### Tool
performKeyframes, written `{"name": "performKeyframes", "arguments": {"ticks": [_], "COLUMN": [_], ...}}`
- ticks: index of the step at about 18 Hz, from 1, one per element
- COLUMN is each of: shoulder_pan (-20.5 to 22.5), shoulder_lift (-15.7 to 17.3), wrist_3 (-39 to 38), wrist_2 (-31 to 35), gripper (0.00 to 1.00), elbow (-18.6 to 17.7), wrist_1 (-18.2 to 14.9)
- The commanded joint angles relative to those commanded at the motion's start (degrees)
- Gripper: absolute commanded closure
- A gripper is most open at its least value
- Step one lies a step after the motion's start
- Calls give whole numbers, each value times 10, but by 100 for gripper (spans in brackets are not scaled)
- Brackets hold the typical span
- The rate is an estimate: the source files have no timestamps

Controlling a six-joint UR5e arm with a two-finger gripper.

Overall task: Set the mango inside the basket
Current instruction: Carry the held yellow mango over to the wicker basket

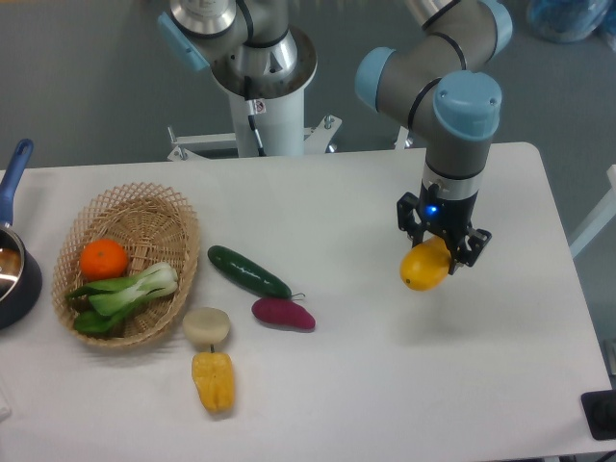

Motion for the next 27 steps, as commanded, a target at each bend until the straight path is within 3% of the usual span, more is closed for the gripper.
{"name": "performKeyframes", "arguments": {"ticks": [6, 15, 21, 25, 27], "shoulder_pan": [-26, -128, -242, -323, -351], "shoulder_lift": [3, 7, 15, 74, 87], "wrist_3": [-4, -79, -96, -95, -94], "wrist_2": [1, 12, 9, 7, 7], "gripper": [93, 93, 93, 93, 93], "elbow": [-4, -4, -52, -123, -135], "wrist_1": [-1, 0, 17, 20, 32]}}
